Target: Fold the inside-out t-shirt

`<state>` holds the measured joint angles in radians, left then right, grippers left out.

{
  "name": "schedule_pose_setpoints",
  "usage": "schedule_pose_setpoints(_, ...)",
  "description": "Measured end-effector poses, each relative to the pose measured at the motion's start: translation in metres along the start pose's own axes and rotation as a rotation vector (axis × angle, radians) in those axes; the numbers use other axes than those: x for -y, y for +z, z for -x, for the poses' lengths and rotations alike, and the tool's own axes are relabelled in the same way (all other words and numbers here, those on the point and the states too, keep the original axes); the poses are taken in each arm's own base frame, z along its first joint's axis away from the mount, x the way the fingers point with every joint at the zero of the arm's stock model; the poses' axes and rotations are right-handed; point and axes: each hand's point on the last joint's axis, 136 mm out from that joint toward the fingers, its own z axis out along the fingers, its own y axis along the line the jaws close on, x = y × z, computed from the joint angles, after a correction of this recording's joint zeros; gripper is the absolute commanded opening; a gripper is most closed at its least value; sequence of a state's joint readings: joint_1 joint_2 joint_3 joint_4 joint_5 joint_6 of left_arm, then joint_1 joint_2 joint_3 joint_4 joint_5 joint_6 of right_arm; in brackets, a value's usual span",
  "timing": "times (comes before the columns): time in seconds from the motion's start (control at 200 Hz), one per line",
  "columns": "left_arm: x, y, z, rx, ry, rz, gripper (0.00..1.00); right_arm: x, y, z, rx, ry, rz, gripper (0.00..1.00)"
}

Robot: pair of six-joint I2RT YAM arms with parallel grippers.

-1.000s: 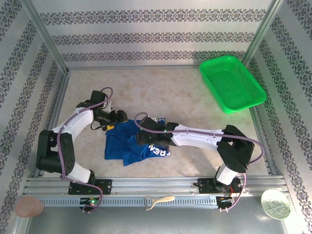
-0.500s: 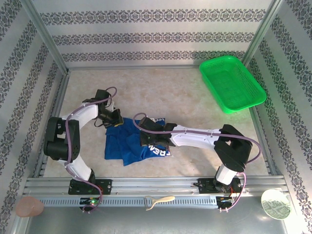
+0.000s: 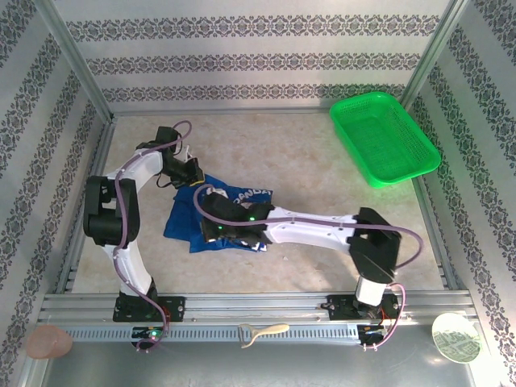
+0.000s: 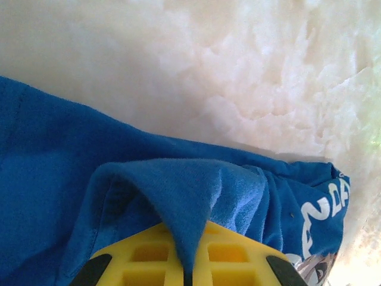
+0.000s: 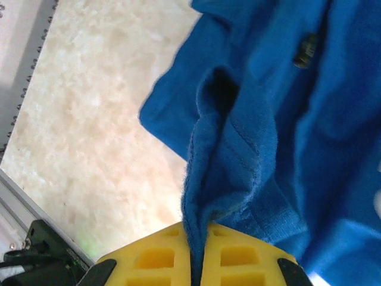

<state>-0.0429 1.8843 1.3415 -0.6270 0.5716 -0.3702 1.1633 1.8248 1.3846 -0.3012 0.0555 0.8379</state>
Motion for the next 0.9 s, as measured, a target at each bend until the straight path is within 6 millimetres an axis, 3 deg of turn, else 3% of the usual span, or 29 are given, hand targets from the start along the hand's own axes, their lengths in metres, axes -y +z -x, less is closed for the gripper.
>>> schedule_pose_setpoints(0.065, -0.001, 0.002, 0.005, -0.006, 0.000, -0.004, 0.10, -0.017, 0.022, 0.007, -0.006, -0.011, 0.018, 0.00)
schedule_pose_setpoints(0.095, -0.001, 0.002, 0.008, -0.006, 0.002, -0.009, 0.14, -0.024, 0.034, 0.010, -0.010, -0.016, 0.029, 0.14)
schedule_pose_setpoints(0.145, -0.002, 0.001, 0.015, 0.000, 0.004, -0.021, 0.25, -0.036, 0.053, 0.015, -0.017, -0.030, 0.051, 0.45)
schedule_pose_setpoints(0.195, -0.002, -0.003, 0.025, 0.015, -0.003, -0.035, 0.37, -0.048, 0.072, 0.016, -0.035, -0.048, 0.080, 0.57)
schedule_pose_setpoints(0.295, -0.006, -0.017, 0.050, 0.066, -0.016, -0.062, 0.58, -0.053, 0.086, 0.007, -0.078, -0.087, 0.110, 0.65)
schedule_pose_setpoints(0.41, -0.007, -0.041, 0.076, 0.135, -0.035, -0.093, 0.66, -0.041, 0.062, -0.002, -0.101, -0.114, 0.117, 0.64)
schedule_pose_setpoints(0.475, -0.006, -0.052, 0.085, 0.166, -0.043, -0.110, 0.67, -0.022, 0.032, -0.001, -0.097, -0.111, 0.106, 0.64)
schedule_pose_setpoints(0.55, 0.000, -0.061, 0.085, 0.186, -0.059, -0.134, 0.68, 0.010, -0.005, 0.019, -0.049, -0.068, 0.085, 0.63)
schedule_pose_setpoints(0.664, 0.014, -0.075, 0.054, 0.201, -0.086, -0.176, 0.70, 0.085, -0.043, 0.069, 0.065, 0.054, -0.005, 0.64)
schedule_pose_setpoints(0.769, 0.029, -0.079, 0.000, 0.176, -0.093, -0.191, 0.73, 0.159, -0.047, 0.093, 0.097, 0.155, -0.139, 0.65)
schedule_pose_setpoints(0.824, 0.034, -0.075, -0.031, 0.152, -0.097, -0.202, 0.74, 0.190, -0.040, 0.090, 0.066, 0.185, -0.210, 0.66)
schedule_pose_setpoints(0.904, 0.032, -0.064, -0.075, 0.114, -0.125, -0.210, 0.75, 0.219, -0.022, 0.074, -0.011, 0.211, -0.280, 0.66)
